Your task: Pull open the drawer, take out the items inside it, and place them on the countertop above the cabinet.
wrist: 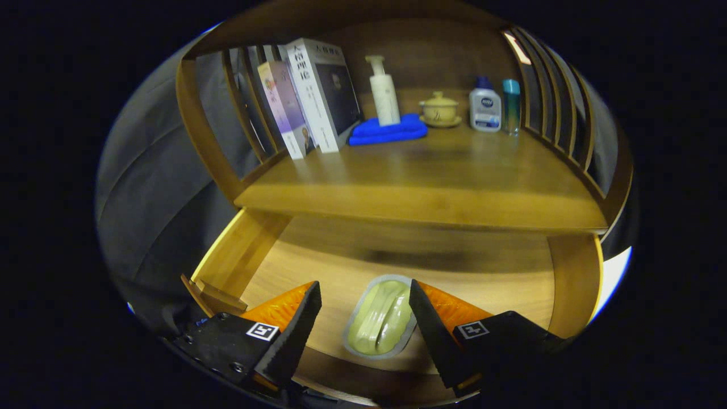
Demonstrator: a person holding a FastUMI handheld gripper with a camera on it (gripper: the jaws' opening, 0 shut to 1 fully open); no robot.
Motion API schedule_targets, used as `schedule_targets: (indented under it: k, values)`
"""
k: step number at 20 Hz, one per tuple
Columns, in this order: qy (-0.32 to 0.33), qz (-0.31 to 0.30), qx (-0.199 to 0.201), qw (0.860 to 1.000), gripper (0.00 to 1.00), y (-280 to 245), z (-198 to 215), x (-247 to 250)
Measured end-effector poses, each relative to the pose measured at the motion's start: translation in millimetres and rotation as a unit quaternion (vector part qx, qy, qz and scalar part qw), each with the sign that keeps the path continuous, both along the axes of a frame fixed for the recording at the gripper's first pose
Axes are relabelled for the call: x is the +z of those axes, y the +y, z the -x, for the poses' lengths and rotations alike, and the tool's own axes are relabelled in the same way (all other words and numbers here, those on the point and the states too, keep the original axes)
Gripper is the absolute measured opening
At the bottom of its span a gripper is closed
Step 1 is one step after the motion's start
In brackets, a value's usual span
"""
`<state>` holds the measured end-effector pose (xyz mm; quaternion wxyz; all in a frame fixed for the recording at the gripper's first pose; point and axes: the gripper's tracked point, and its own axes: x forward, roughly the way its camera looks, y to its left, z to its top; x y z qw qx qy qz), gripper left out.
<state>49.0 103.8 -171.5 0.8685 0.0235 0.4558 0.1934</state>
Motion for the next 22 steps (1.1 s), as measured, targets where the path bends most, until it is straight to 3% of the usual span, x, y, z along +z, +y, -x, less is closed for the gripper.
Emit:
schedule_targets:
  k: [5, 9, 13, 15, 18, 22]
  values:
    - [0.050, 0.012, 0.006, 0.999, 0.88, -1.1, 7.9, -21.1]
    - [0.076, 0.011, 0.008, 0.997, 0.88, 0.7, 16.7, -32.7]
    - [0.082, 0.011, 0.000, 0.997, 0.59, -1.6, 12.3, -32.9]
    - [0.082, 0.010, -0.001, 0.997, 0.59, -1.7, 11.5, -32.4]
    - [0.086, 0.006, -0.013, 0.996, 0.21, -2.9, 11.4, -32.6]
    - [0.060, 0.011, 0.013, 0.998, 0.21, -2.3, 14.9, -29.9]
